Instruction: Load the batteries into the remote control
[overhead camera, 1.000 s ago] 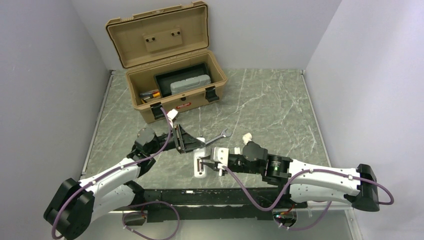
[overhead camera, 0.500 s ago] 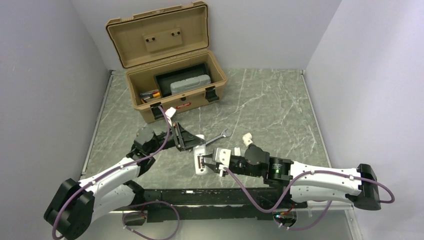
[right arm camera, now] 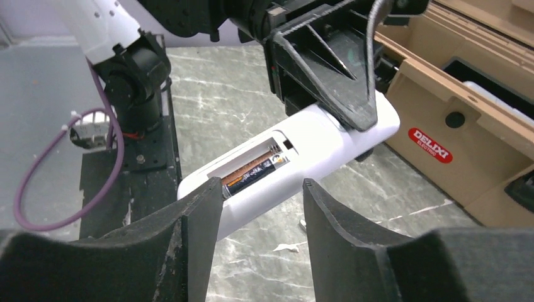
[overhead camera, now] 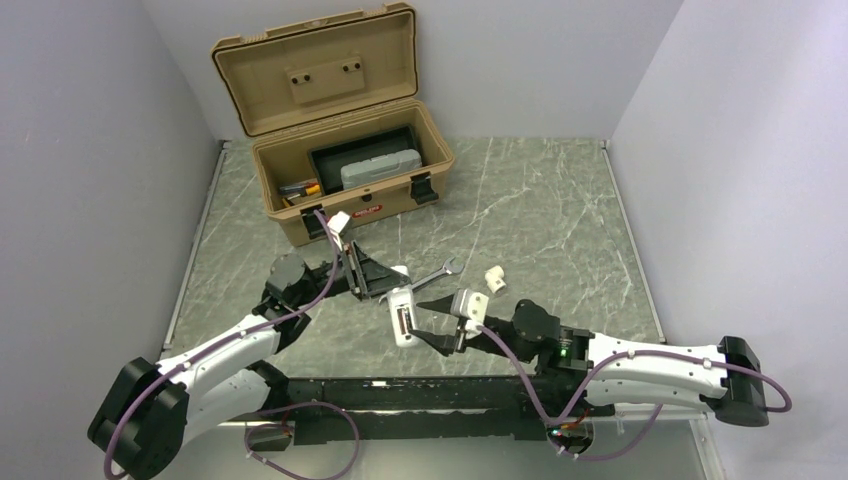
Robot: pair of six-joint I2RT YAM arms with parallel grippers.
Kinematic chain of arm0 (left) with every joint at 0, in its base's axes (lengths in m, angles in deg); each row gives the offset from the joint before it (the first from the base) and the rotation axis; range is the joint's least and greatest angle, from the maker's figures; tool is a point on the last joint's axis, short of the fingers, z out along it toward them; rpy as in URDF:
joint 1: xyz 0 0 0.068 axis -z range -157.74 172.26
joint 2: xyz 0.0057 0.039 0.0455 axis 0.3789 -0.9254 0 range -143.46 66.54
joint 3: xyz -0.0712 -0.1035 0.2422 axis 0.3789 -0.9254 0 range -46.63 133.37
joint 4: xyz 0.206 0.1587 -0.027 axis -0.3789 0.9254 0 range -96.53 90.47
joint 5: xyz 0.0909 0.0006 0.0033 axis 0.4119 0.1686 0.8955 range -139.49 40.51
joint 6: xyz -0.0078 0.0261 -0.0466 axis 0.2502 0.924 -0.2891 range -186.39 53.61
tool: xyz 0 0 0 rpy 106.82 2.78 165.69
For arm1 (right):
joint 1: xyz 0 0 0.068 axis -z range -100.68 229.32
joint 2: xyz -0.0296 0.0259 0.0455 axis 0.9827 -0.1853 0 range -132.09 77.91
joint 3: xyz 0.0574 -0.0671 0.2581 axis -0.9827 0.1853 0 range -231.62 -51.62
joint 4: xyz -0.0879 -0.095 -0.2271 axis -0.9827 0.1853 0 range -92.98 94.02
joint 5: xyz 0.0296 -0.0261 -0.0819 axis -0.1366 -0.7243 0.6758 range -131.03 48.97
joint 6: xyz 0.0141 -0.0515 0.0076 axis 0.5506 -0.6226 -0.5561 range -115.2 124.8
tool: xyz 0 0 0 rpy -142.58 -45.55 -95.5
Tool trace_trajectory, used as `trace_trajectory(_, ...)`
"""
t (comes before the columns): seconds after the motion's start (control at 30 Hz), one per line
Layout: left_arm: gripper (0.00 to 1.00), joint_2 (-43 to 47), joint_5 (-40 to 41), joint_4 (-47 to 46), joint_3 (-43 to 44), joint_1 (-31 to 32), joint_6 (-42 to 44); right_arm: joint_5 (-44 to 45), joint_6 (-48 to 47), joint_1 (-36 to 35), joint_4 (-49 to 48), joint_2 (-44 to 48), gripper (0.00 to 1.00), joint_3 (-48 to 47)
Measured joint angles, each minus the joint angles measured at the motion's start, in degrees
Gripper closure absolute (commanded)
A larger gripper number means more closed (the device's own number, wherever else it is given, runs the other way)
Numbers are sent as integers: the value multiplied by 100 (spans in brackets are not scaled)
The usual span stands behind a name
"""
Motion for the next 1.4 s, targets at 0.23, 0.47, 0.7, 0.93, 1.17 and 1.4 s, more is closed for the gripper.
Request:
trace_trajectory(0.23, 100, 0, 4, -85, 17, -2, 4, 573, 881, -2, -450, 160, 32, 262)
trace_trajectory(0.47, 100, 2, -46, 9, 120, 0, 173, 938, 2057, 11, -332, -2, 25, 111)
trace_trajectory(0.7, 100, 2, -85, 66, 144, 0, 297, 1204, 3263, 149, -98, -55, 22, -7)
trace_trajectory(0.93, 100, 2, -118, 63, 144, 0, 343, 1038, 4417, 831, 234, 96, 23, -4)
trace_trajectory(1.17, 100, 26, -146, 326, 227, 0, 592, 179, 5073, 1495, 256, 90, 24, 11)
trace_trajectory(1.4, 100, 243, -81, 1082, 470, 0, 1075, -793, 5097, 1499, 205, -236, 25, -2)
